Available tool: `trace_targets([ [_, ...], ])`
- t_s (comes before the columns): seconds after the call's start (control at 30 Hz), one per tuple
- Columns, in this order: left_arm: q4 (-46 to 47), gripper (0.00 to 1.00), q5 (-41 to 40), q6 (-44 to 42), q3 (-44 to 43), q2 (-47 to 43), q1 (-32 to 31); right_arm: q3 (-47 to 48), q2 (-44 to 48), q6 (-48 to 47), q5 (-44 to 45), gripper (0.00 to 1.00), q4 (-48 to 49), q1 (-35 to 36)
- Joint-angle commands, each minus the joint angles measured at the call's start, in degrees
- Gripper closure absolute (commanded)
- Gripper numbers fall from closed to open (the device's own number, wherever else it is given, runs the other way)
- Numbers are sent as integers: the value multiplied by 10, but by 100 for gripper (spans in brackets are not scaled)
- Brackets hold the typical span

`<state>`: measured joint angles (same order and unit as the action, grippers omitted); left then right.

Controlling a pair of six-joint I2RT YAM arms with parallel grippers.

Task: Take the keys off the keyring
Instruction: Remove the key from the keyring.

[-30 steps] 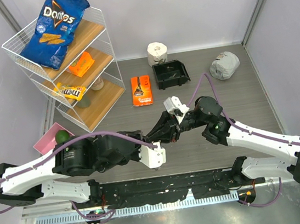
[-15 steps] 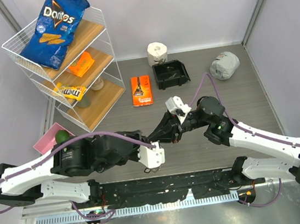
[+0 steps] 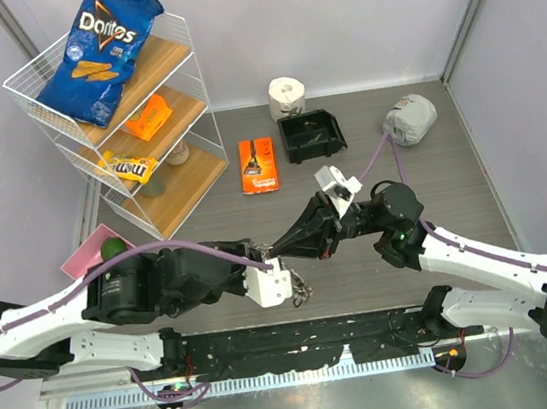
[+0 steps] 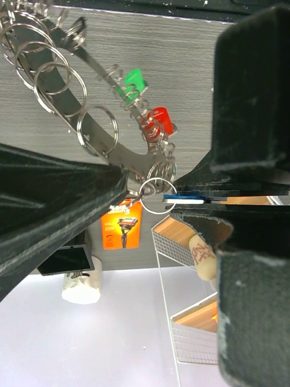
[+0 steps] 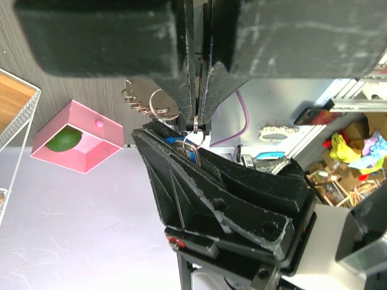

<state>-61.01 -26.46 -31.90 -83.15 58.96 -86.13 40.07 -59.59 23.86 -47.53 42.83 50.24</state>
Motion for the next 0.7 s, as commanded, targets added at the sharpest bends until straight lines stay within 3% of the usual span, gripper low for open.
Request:
trace_targets([
  [0.0,28,100,-4,9,4,-13,2,-6,10,85,22,95,138,-15],
  [0.43,40,100,-14,10,14,-3,2,-7,-18,189,4,95,235,-22],
  [0.67,59,100,-30,7,20,-18,3,-11,-18,217,1,95,212,-22],
])
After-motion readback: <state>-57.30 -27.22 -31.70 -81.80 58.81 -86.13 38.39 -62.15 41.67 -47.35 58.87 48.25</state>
